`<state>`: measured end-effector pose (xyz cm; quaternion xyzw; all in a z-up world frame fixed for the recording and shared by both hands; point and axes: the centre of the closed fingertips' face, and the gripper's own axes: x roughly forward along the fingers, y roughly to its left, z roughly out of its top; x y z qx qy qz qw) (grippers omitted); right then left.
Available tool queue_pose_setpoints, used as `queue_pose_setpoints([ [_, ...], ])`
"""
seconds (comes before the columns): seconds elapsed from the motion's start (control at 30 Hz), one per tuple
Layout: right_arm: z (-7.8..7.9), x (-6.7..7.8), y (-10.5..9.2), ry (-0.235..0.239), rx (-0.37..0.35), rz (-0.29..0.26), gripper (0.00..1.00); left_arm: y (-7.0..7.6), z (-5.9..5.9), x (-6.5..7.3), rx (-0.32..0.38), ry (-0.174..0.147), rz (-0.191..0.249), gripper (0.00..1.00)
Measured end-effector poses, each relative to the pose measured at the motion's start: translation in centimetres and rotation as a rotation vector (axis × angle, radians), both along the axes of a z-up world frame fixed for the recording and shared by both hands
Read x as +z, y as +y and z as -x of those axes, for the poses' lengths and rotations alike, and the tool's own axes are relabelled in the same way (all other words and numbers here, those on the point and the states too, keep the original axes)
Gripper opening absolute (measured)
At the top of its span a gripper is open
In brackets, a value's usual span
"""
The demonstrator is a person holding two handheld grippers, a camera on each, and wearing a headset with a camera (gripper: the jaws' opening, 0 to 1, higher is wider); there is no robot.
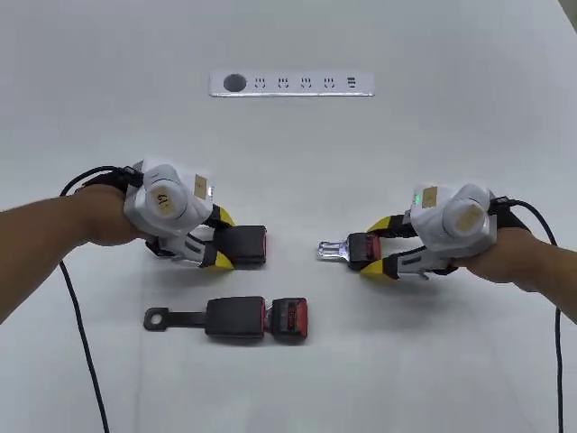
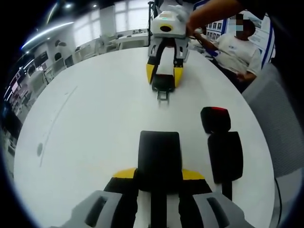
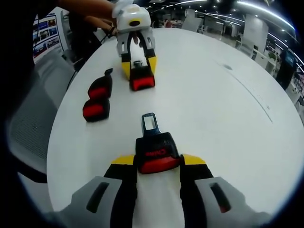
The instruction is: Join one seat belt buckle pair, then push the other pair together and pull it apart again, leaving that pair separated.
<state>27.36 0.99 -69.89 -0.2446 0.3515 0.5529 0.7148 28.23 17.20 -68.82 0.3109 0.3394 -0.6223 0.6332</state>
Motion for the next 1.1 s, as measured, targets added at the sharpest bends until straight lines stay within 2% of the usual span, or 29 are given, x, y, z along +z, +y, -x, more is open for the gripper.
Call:
queue_pose_setpoints([
  [0.3,-0.6,0.4,1.9,-0.007,0.004,-0.029,0.33,0.2,-0.1,-0.2,-0.017,0.001,-0.02,0.33],
  [0.53,-1.1,1.0,3.2,-0.007,0.01,-0.039,0.33,0.3,-0.2,-0.2,0.0,0.007,-0.024,0.33],
  [1.0,-1.7,0.8,6.6,-0.012,0.038,-0.055,0.33,0.3,-0.3,-0.3,0.008,0.005,-0.034,0.33],
  [1.1,-1.2,0.7,7.9,-0.006,0.041,-0.08,0.33,0.2,-0.3,-0.5,0.009,0.002,-0.03,0.34],
])
